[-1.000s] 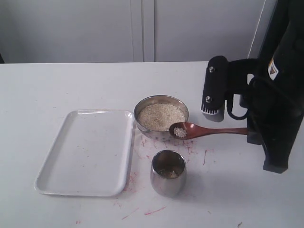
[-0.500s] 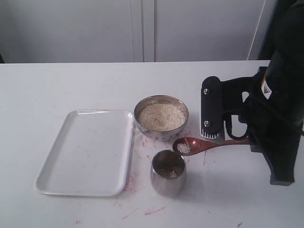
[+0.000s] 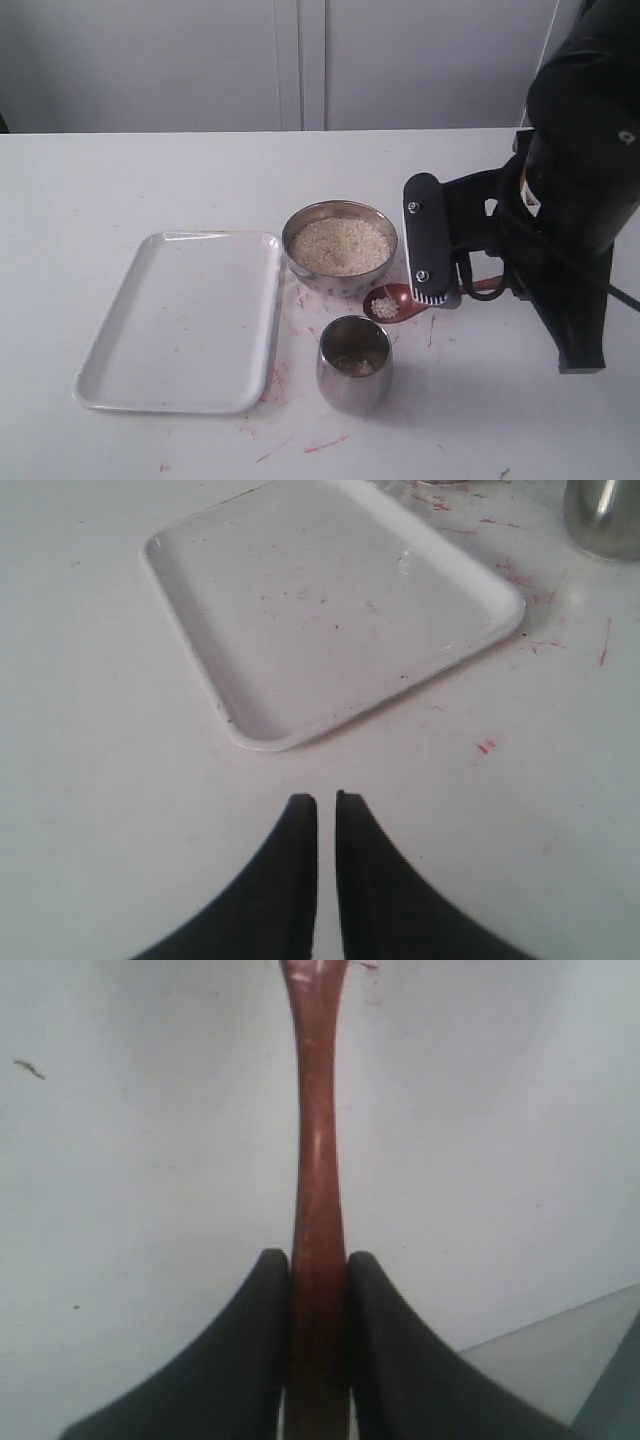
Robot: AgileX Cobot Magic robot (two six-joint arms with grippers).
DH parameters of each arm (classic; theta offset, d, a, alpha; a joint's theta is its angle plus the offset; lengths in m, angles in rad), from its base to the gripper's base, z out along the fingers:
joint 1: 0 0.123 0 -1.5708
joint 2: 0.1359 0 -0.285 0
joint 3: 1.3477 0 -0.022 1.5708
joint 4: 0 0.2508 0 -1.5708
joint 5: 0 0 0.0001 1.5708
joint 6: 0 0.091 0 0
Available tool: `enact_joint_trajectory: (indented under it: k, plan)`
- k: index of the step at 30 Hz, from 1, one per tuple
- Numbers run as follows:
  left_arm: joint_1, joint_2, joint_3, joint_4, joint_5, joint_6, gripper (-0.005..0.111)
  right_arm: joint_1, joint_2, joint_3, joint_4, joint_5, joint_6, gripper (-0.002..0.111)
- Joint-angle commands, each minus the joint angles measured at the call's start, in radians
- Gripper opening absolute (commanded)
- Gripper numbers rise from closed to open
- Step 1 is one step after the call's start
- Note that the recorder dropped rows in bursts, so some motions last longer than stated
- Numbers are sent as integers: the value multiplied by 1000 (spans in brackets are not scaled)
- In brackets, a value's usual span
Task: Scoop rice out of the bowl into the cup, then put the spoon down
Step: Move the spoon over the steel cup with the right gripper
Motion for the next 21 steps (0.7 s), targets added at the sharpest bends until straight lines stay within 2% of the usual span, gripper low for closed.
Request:
enact_joint_trajectory:
  k: [1,21]
  plan:
    - [-7,-3,5,-13,3,-4,14,39,7,2,-90,-14,-9,0]
    - [-7,-3,5,-13,3,-4,14,117,34,2,-237,-62,-61,0]
